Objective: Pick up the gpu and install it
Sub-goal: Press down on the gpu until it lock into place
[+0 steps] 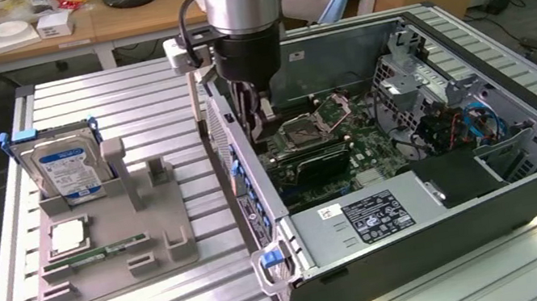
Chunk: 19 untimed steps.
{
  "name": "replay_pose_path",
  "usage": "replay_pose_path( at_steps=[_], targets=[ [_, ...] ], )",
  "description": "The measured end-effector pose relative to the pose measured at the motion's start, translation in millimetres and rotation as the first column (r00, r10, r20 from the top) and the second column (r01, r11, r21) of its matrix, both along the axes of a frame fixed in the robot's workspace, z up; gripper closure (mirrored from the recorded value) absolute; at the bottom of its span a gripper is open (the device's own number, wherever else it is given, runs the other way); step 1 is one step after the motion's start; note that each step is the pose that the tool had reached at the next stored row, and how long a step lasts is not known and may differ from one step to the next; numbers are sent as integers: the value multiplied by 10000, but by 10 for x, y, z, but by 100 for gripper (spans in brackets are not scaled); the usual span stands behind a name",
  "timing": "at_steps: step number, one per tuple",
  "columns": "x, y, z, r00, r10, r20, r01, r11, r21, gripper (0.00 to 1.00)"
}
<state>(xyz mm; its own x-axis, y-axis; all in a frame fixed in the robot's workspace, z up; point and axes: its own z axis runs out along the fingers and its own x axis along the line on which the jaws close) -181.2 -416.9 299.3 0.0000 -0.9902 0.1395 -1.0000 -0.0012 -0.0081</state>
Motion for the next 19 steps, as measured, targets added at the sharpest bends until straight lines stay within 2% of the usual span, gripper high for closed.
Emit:
replay_pose_path(
  at_steps=[4,19],
  targets=[
    [0,0,23,10000,-1,-63,1,10000,3,90],
    [0,-61,21,10000,-1,-72,1,10000,-2,90]
  ],
)
